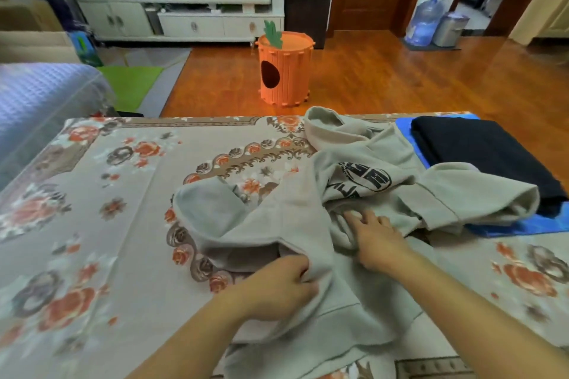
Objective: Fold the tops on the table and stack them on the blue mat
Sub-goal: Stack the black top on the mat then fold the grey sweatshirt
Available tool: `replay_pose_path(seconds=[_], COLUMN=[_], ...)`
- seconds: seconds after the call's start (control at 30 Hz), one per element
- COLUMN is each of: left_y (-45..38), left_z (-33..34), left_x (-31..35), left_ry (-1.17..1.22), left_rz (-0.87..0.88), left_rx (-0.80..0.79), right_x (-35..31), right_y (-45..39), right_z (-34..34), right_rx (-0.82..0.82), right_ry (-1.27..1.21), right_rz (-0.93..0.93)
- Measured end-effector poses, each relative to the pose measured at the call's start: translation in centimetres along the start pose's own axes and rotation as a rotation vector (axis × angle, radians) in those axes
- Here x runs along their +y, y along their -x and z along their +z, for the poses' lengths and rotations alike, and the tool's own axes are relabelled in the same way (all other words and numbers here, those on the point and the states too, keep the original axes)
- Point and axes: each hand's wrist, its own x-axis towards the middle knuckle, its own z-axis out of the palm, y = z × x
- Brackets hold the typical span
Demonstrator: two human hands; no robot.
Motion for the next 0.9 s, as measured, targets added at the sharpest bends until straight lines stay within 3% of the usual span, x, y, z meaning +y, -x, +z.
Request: replay_pose_path(seconds=[0.1, 0.17, 0.23, 0.27, 0.33, 0.4, 0.43, 0.53, 0.6, 0.63, 0.7, 0.83, 0.9], left_y=[-0.4, 0.6, 1.5, 1.3, 0.2, -1.3, -2.1, -4.6, -5.3, -5.1, -3.6, 4.0, 8.1], left_z=[-0.8, -2.6, -4.9, -6.1, -8.2, -10.3, -11.4, -14.3, -14.5, -14.2, -15.0, -21.1, -23.1], left_x=[-0.6, -2.0, -3.8, -5.3, -8.8, -12.1, -13.8, -17.7, -17.8, -16.8, -14.9, -16.5, -19.7], left_ry=[-0.048, 0.006, 0.180, 0.228, 0.085, -0.100, -0.172, -0.352, -0.281, -0.213, -0.124, -0.122, -0.093], left_rz=[-0.002, -0.086, -0.231, -0.280, -0.329, -0.406, -0.473, -0.599, -0.509, -0.440, -0.350, -0.429, -0.492], left_rx=[0.158, 0.218, 0.318, 0.461, 0.815, 1.000, 0.973, 0.634, 0.467, 0.485, 0.710, 1.365, 1.446], right_x=[4.0, 8.1, 11.3, 11.8, 11.4, 9.7, 8.9, 5.0, 1.9, 0.6, -1.1, -2.1, -2.9], right_y=[2.4, 4.5, 5.9, 6.3, 6.1, 5.3, 4.6, 3.1, 2.1, 1.7, 0.9, -0.3, -1.2], right_z=[-2.2, -4.5, -5.8, -6.0, -5.3, -4.8, -4.5, -4.6, -4.9, -5.0, -5.3, -6.1, -6.3], right_rx=[0.351, 0.436, 0.321, 0.184, 0.007, 0.058, 0.178, 0.405, 0.365, 0.338, 0.337, 0.382, 0.352], right_ry=[-0.117, -0.132, 0.001, 0.096, 0.292, 0.384, 0.365, 0.074, -0.118, -0.155, -0.213, -0.262, -0.239], right_rz=[0.109, 0.273, 0.453, 0.521, 0.525, 0.428, 0.360, 0.136, -0.005, -0.040, -0.075, -0.034, -0.025])
